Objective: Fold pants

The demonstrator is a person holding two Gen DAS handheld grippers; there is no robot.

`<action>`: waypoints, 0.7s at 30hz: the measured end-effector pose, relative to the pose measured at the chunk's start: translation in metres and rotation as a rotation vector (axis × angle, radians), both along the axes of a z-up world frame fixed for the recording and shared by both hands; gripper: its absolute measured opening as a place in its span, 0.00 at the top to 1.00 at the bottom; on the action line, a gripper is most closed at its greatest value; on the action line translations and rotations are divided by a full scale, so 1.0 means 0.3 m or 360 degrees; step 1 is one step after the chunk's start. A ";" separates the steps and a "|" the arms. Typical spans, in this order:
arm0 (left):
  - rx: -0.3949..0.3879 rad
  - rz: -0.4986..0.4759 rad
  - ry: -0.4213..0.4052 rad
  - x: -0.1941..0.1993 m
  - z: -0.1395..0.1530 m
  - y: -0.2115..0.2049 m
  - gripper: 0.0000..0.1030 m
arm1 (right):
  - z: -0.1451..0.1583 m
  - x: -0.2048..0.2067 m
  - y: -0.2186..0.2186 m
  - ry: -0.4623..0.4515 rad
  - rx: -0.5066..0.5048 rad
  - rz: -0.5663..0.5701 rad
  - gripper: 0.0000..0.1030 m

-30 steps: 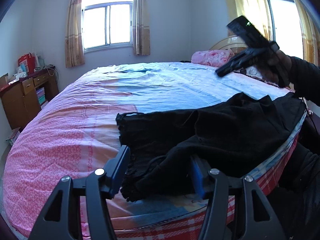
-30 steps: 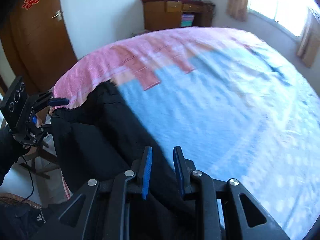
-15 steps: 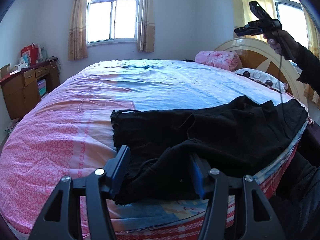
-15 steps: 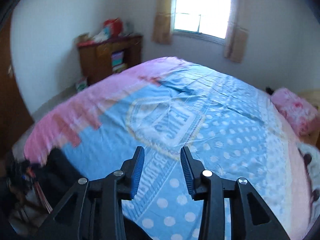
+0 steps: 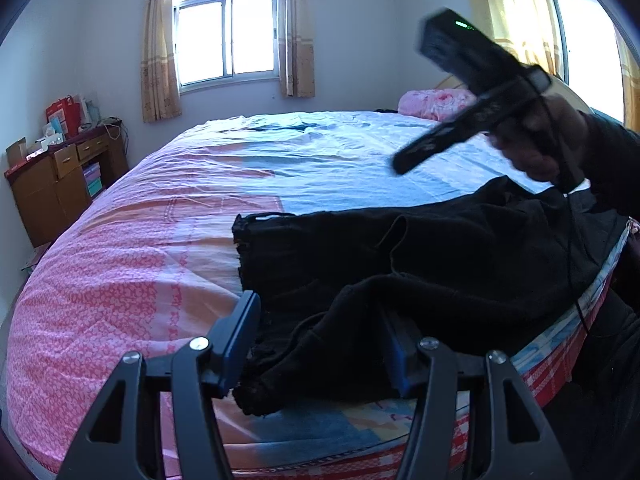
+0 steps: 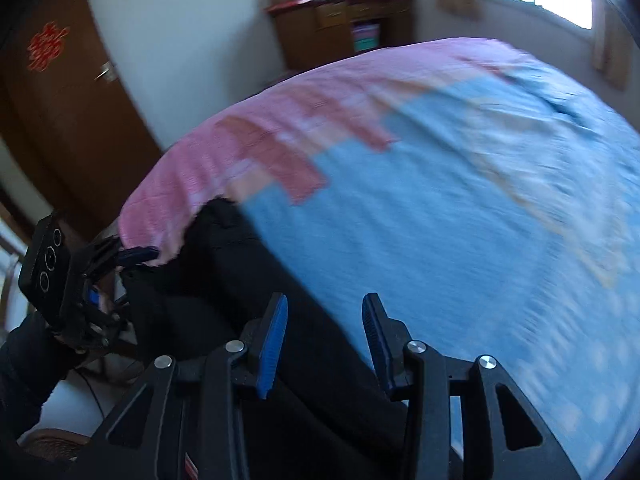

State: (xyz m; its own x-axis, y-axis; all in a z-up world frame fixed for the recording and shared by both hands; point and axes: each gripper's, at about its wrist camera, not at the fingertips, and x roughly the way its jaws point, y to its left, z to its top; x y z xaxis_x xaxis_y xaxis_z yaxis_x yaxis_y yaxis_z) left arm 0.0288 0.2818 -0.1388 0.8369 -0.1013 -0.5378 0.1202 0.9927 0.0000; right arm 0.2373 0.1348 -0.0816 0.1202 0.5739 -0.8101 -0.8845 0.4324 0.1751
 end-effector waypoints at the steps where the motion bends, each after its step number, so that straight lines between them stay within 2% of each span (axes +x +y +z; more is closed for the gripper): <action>1: -0.0002 -0.0002 -0.0001 -0.001 -0.002 0.002 0.42 | -0.007 -0.008 0.044 0.0009 0.0001 0.0041 0.60; 6: -0.0052 -0.0009 -0.0003 -0.002 -0.026 0.026 0.42 | -0.069 -0.035 0.222 0.0050 -0.0064 0.0232 0.60; 11: -0.0069 -0.0028 -0.0008 0.003 -0.035 0.035 0.42 | -0.137 -0.054 0.281 0.0013 -0.0168 0.0292 0.62; 12: -0.0064 -0.0034 -0.0015 0.006 -0.032 0.036 0.42 | -0.140 -0.061 0.281 -0.0013 -0.0178 0.0298 0.65; 13: -0.0064 -0.0039 -0.0019 0.008 -0.030 0.036 0.43 | -0.138 -0.066 0.280 -0.0050 -0.0188 0.0296 0.76; 16: -0.0045 -0.0056 -0.0035 0.024 -0.009 0.031 0.44 | -0.119 -0.076 0.269 -0.0119 -0.0192 0.0278 0.93; 18: -0.0024 -0.0060 -0.0055 0.036 0.009 0.028 0.44 | -0.095 -0.073 0.261 -0.0197 -0.0196 0.0253 0.94; 21: -0.0002 -0.0046 -0.0075 0.043 0.024 0.035 0.44 | -0.063 -0.020 0.244 -0.0193 -0.0150 0.0154 0.94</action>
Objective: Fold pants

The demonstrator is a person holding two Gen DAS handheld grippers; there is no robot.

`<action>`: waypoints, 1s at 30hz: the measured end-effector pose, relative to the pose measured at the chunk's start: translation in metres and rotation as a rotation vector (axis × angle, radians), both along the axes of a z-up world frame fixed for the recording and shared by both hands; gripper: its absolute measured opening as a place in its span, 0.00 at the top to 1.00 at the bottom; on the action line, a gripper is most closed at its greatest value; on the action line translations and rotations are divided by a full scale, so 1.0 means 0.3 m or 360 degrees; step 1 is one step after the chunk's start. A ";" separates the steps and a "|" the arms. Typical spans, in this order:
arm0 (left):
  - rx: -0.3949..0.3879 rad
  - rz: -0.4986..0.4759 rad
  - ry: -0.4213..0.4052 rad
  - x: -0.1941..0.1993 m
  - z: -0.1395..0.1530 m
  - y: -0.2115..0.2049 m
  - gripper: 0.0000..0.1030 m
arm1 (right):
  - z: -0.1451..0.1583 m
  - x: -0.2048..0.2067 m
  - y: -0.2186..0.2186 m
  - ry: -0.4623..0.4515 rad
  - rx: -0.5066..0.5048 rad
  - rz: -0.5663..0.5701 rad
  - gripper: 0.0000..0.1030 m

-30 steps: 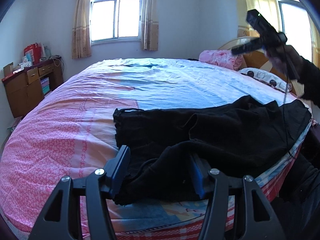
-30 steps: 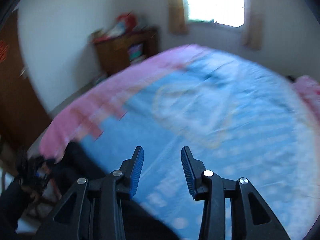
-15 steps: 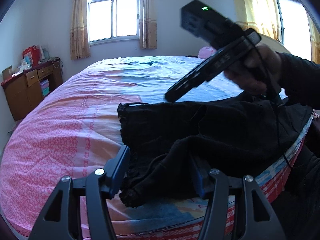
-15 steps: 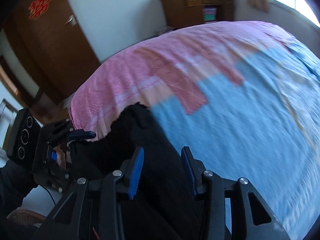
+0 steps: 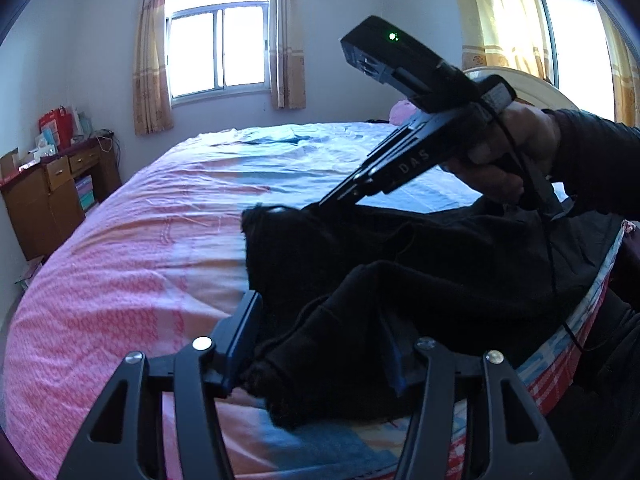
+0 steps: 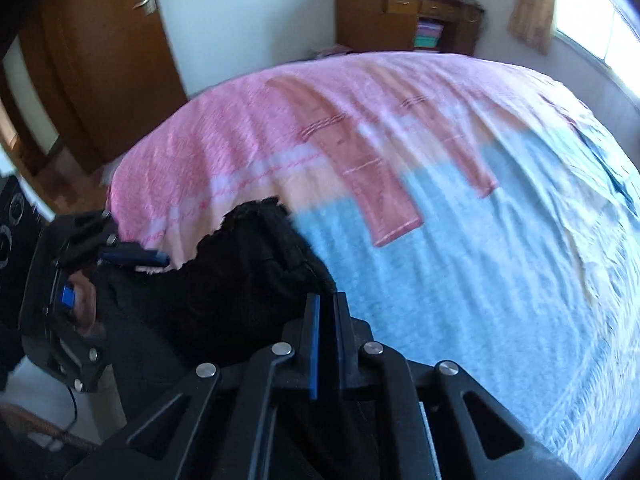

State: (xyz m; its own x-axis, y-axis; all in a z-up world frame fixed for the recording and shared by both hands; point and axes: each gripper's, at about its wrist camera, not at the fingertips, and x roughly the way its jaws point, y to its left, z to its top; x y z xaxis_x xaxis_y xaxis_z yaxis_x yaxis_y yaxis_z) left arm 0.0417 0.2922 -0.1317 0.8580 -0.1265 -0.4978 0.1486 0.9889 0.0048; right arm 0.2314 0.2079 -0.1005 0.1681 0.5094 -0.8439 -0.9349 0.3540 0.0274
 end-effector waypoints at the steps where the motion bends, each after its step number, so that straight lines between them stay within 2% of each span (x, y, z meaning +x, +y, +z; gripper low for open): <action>1: -0.0001 0.0003 0.0003 0.001 -0.003 0.005 0.44 | 0.001 0.019 -0.001 0.0008 0.0008 -0.0025 0.94; 3: 0.0014 0.0011 0.0050 0.011 -0.038 0.025 0.44 | -0.015 0.047 -0.003 0.0020 0.0003 -0.0060 0.95; 5: -0.0010 0.0007 0.0124 0.011 -0.078 0.039 0.42 | -0.070 0.062 0.009 0.0128 -0.0061 -0.0043 0.94; 7: -0.0003 0.0041 0.0135 -0.011 -0.099 0.046 0.28 | -0.100 0.053 0.005 0.0117 -0.0112 -0.0012 0.94; 9: 0.0000 0.0087 0.0135 -0.046 -0.105 0.060 0.21 | -0.092 0.059 -0.016 0.0165 -0.0095 -0.0030 0.92; 11: 0.0038 0.0116 0.0151 -0.073 -0.111 0.067 0.09 | -0.067 0.075 -0.057 0.0179 -0.0069 -0.0074 0.73; 12: 0.0072 0.0130 0.0160 -0.084 -0.115 0.070 0.06 | -0.046 0.080 -0.090 0.0152 -0.0047 -0.0112 0.56; 13: 0.0122 0.0127 0.0172 -0.098 -0.115 0.071 0.06 | -0.028 0.085 -0.120 0.0141 -0.0022 -0.0134 0.53; 16: 0.0198 0.0167 0.0199 -0.119 -0.111 0.087 0.06 | 0.042 0.099 -0.240 0.0166 0.0054 -0.0203 0.53; 18: 0.0279 0.0268 0.0221 -0.111 -0.112 0.119 0.07 | 0.080 0.096 -0.332 0.0146 0.0095 -0.0240 0.53; 21: 0.0190 0.0341 0.0221 -0.107 -0.093 0.181 0.06 | 0.131 0.094 -0.486 0.0169 0.0171 -0.0307 0.53; 25: 0.0086 0.0466 0.0157 -0.130 -0.047 0.219 0.06 | 0.165 0.103 -0.742 0.0271 0.0281 -0.0500 0.53; 28: 0.0022 0.0481 0.0064 -0.152 0.003 0.191 0.06 | 0.145 0.128 -0.923 0.0336 0.0306 -0.0703 0.53; 30: -0.0004 0.0467 0.0011 -0.139 0.045 0.140 0.04 | 0.099 0.153 -1.001 0.0448 0.0309 -0.0793 0.53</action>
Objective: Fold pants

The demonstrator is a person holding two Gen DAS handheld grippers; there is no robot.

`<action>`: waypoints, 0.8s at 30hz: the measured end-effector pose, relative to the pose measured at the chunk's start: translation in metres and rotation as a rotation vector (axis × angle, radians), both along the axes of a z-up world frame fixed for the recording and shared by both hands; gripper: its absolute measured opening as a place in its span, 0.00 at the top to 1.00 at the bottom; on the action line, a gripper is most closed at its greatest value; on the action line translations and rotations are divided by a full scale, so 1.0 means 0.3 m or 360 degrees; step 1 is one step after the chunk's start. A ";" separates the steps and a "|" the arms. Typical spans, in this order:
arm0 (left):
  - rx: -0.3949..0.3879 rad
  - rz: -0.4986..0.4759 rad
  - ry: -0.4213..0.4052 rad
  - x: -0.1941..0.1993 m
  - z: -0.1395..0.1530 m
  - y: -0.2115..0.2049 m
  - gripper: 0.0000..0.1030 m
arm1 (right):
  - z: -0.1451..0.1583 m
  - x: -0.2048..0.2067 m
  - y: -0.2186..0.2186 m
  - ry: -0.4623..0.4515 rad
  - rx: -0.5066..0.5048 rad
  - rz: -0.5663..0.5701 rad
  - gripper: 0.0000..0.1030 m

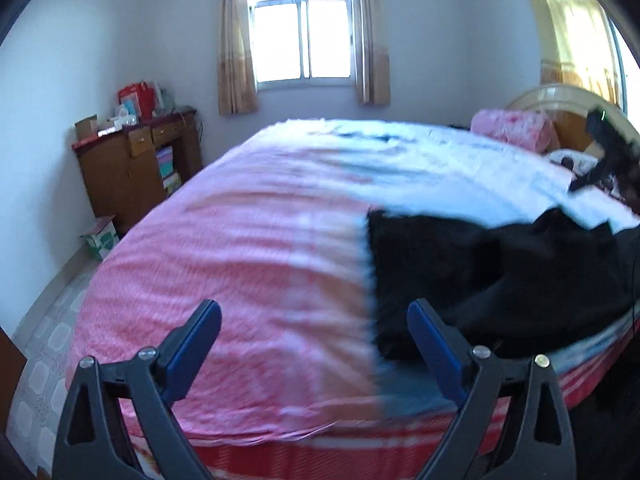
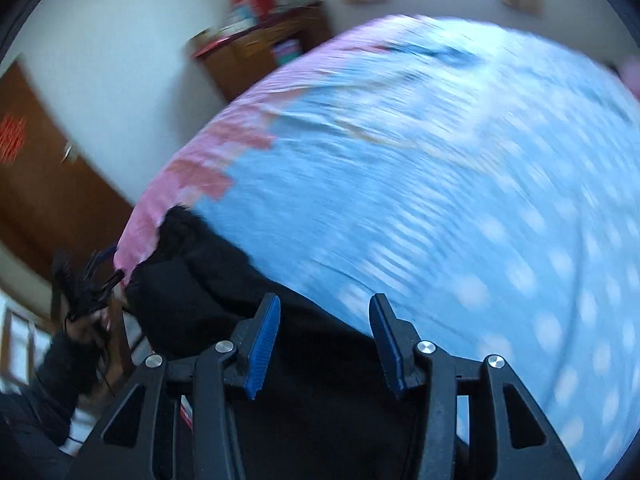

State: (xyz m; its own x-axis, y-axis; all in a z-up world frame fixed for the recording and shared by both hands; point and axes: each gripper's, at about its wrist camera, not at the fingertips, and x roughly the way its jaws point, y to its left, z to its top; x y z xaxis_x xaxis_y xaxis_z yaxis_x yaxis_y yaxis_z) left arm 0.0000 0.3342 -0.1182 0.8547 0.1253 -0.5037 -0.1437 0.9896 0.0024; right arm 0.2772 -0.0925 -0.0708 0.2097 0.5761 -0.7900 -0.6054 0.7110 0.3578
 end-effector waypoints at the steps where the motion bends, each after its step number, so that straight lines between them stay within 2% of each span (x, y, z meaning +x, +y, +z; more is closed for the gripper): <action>1: -0.0021 -0.0026 -0.0027 0.009 0.016 -0.023 0.03 | -0.030 0.012 -0.025 0.0067 0.0008 -0.0016 0.53; 3: -0.0056 -0.0084 -0.0049 0.059 0.041 -0.101 0.03 | -0.064 0.013 -0.032 0.0154 0.0072 -0.0010 0.53; 6: -0.0042 -0.0188 -0.0015 0.124 0.026 -0.200 0.03 | -0.098 -0.014 0.019 0.0310 0.0246 0.0113 0.53; 8: 0.0022 -0.0209 0.0034 0.170 0.001 -0.248 0.03 | -0.127 -0.030 0.071 0.0316 0.0201 0.0138 0.53; 10: 0.0029 -0.0221 0.0090 0.212 -0.026 -0.264 0.03 | -0.170 -0.019 0.115 0.0340 0.0171 0.0134 0.53; 12: 0.0031 -0.0198 0.0134 0.263 -0.047 -0.264 0.03 | -0.210 0.016 0.141 0.0375 0.0210 0.0079 0.53; 14: 0.0001 -0.0195 0.0141 0.274 -0.044 -0.261 0.03 | -0.225 0.032 0.162 0.0392 0.0251 0.0085 0.87; 15: -0.0027 -0.0194 0.0129 0.283 -0.033 -0.250 0.03 | -0.227 0.040 0.163 0.0377 0.0244 0.0065 0.94; 19: 0.0001 -0.0197 0.0107 0.293 -0.002 -0.245 0.02 | -0.157 0.060 0.163 0.0243 0.0279 0.0030 0.96; 22: 0.0033 -0.0191 0.0114 0.325 0.006 -0.237 0.02 | -0.118 0.108 0.123 0.0226 0.0365 -0.0047 0.96; 24: 0.0061 -0.0166 0.0148 0.366 -0.002 -0.235 0.02 | -0.154 0.132 0.130 0.0192 0.0274 -0.0072 0.96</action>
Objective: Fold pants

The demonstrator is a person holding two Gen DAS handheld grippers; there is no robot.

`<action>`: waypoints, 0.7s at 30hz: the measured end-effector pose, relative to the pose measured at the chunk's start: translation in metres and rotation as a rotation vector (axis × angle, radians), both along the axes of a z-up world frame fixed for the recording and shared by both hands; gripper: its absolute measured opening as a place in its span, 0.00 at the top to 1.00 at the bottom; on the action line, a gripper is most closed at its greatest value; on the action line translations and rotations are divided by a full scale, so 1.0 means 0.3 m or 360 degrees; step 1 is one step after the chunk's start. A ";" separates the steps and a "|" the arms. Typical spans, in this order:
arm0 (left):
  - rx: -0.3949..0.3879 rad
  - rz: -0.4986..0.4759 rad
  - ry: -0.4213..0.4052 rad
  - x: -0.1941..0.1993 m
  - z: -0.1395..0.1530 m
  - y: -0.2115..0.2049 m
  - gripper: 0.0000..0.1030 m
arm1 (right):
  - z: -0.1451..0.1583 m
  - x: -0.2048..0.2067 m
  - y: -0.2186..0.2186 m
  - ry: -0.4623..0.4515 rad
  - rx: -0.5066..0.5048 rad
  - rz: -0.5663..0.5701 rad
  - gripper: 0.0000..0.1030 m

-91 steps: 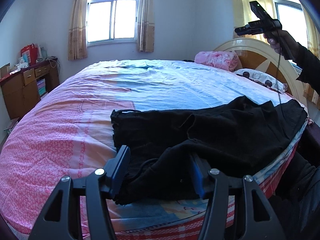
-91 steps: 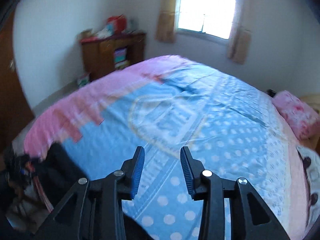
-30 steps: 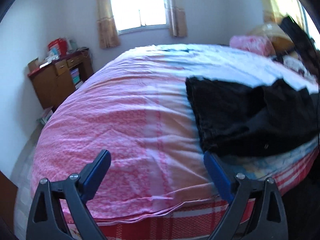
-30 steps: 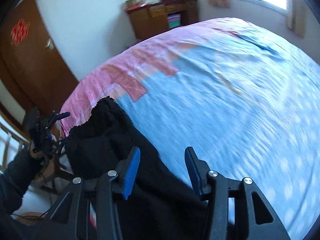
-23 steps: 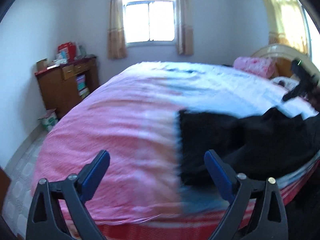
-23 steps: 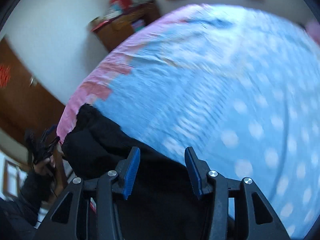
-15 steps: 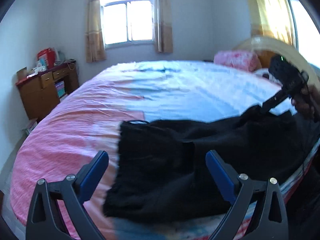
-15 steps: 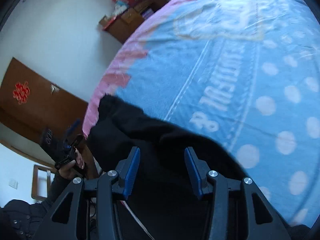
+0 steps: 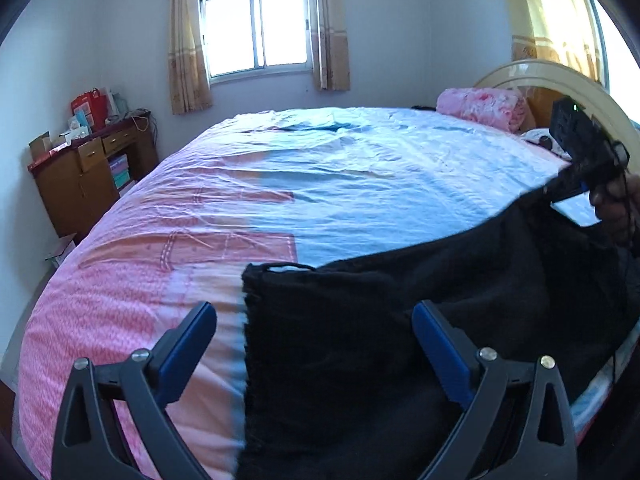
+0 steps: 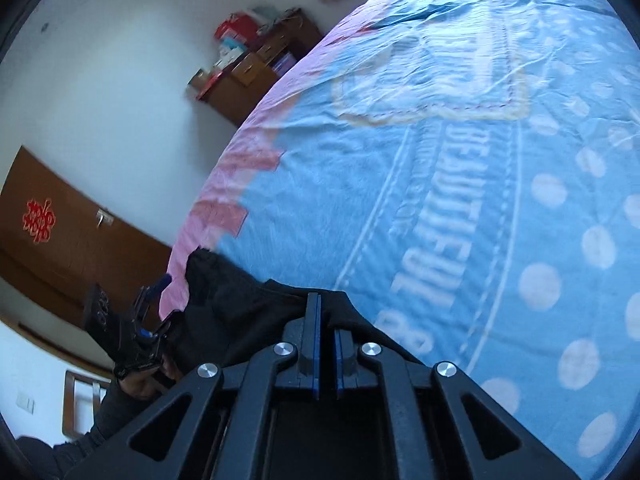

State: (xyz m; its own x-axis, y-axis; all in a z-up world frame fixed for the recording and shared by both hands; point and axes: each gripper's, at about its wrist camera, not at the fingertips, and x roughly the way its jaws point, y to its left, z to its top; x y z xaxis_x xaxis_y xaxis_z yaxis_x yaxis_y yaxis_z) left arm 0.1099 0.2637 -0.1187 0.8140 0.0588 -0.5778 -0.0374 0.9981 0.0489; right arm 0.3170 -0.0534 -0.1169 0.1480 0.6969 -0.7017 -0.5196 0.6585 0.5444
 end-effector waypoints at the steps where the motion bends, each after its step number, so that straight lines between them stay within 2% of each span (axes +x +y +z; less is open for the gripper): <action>1: 0.0012 0.0011 0.0016 0.015 -0.005 -0.001 0.02 | -0.031 0.012 0.006 0.0008 -0.0049 0.0000 0.96; 3: 0.0030 0.0037 0.0052 0.046 -0.005 -0.010 0.02 | -0.127 0.047 0.017 0.0145 -0.0079 0.0006 0.95; 4: 0.0033 0.0041 0.0054 0.048 0.001 -0.013 0.02 | -0.143 0.061 0.000 0.0169 0.0000 -0.0022 0.95; 6: 0.0073 0.0015 0.0059 0.046 0.019 -0.043 0.02 | -0.143 0.061 -0.021 0.0217 0.0051 -0.0017 0.92; 9: 0.0215 0.0053 0.0147 0.039 0.034 -0.086 0.02 | -0.075 0.003 -0.084 0.0041 -0.0123 -0.0048 0.51; 10: 0.0222 0.0045 0.0130 0.019 0.047 -0.101 0.02 | -0.039 -0.032 -0.135 -0.0035 -0.0157 -0.0082 0.51; 14: 0.0167 -0.0019 0.0082 -0.037 0.082 -0.189 0.02 | 0.061 -0.169 -0.378 -0.0093 -0.0083 -0.0231 0.51; 18: 0.0023 -0.0244 0.0069 -0.055 0.071 -0.386 0.02 | 0.113 -0.393 -0.676 -0.0195 -0.0114 -0.0455 0.51; 21: -0.0065 -0.0475 0.0068 -0.042 0.056 -0.570 0.02 | 0.111 -0.540 -0.908 -0.0181 -0.0129 -0.0752 0.51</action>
State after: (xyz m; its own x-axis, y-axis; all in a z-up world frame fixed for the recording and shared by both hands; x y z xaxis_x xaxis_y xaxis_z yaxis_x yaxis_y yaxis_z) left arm 0.0972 0.0926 -0.1019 0.7668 -0.2032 -0.6089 0.2590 0.9659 0.0039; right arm 0.1550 -0.3258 -0.0837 0.5134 0.4792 -0.7119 -0.2071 0.8742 0.4391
